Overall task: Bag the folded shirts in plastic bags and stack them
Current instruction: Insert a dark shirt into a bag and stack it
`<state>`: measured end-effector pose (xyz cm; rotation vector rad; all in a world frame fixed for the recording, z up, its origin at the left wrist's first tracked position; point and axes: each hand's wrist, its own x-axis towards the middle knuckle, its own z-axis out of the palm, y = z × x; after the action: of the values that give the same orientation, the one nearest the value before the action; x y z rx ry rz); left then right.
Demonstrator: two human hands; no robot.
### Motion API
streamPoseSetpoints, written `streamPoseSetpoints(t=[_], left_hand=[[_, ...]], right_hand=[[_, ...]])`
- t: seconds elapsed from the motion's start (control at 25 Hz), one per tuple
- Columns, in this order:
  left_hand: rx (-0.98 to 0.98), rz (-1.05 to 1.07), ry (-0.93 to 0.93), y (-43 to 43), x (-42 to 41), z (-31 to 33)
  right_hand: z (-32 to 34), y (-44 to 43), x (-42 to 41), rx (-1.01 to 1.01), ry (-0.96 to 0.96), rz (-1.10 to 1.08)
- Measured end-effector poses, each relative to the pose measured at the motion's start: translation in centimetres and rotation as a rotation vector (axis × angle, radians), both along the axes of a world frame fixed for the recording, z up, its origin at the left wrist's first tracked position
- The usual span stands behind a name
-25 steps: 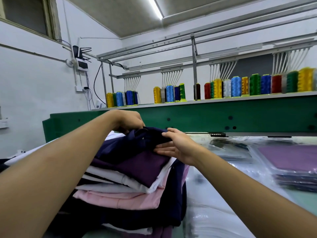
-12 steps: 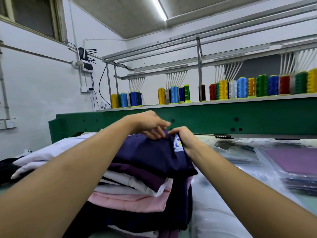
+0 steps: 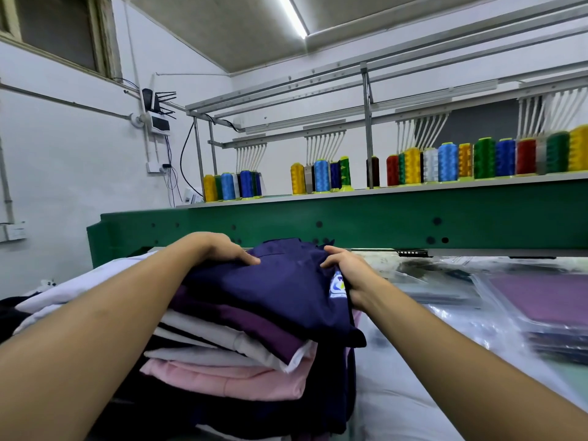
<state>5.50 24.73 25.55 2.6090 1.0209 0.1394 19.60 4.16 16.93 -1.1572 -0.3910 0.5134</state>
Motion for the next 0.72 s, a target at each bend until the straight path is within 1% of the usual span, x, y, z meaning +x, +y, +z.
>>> streamPoseSetpoints(t=[0.12,0.24,0.36,0.44,0.52,0.6,0.64,0.72], left_hand=[[0.083,-0.17,-0.081,-1.4,1.1,1.1],[0.24,-0.361,-0.025,-5.1,2.4,2.8],[0.279,-0.491,0.002,-9.2,3.7,3.7],[0.204,-0.547,0.015,-11.6,4.3,3.9],[0.03,-0.592,0.088,-13.5,4.5,4.0],[-0.141,-0.623,0.119,-14.6,4.5,4.1],[-0.21,-0.629,0.088,-14.8,4.4,4.2],[-0.346,-0.644,-0.048,-14.7,4.5,4.1]], right_hand=[[0.5,-0.1,-0.2,-0.004,0.006,0.062],[1.5,0.1,-0.4,-0.036,-0.013,0.119],[2.2,0.7,-0.2,-0.072,-0.056,0.138],[2.5,0.8,0.2,-0.066,-0.068,0.118],[2.6,0.4,0.6,-0.039,-0.049,0.127],[2.5,0.1,1.2,0.011,-0.082,0.13],[2.5,-0.3,1.3,0.011,-0.092,0.106],[2.7,-1.3,1.6,0.0,-0.064,0.064]])
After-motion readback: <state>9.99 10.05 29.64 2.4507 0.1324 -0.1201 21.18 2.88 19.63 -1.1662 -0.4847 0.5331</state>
